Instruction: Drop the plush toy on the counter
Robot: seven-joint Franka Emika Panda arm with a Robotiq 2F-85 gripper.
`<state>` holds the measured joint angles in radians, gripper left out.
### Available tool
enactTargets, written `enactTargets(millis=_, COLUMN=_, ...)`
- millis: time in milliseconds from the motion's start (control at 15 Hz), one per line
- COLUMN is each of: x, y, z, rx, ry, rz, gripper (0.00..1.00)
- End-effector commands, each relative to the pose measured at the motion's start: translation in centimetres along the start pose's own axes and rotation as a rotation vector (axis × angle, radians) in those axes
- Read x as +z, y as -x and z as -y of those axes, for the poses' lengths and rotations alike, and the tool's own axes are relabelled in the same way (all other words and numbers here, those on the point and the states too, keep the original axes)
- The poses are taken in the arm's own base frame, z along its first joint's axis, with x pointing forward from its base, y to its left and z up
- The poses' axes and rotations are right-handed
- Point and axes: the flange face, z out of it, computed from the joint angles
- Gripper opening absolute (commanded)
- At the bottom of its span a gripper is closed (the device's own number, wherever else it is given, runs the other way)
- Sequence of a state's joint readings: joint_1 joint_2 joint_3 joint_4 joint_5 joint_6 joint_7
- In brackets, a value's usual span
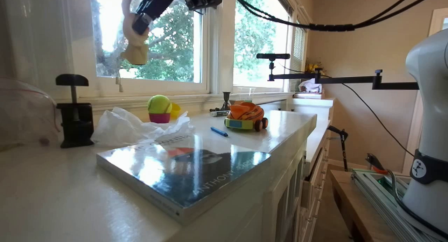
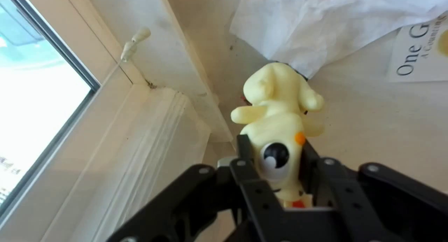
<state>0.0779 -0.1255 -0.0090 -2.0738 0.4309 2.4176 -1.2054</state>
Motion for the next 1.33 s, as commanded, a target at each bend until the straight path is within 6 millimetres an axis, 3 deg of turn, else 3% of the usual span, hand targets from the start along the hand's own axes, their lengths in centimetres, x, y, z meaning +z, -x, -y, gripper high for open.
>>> enactTargets(millis=0, x=-4.5, y=2.2, z=1.2, rx=0.015, ry=-0.026, rz=0.166, gripper=0.09)
enactTargets(millis=200, x=-6.0, y=4.4, z=1.8, rx=0.017, ry=-0.127, rz=0.309, gripper=0.09)
enactTargets(millis=667, x=-6.9, y=9.6, z=1.7, rx=-0.049, ry=-0.250, rz=0.626, gripper=0.09)
enactTargets(millis=1267, x=-4.5, y=12.8, z=-0.2, rx=-0.183, ry=-0.183, rz=0.878, gripper=0.09)
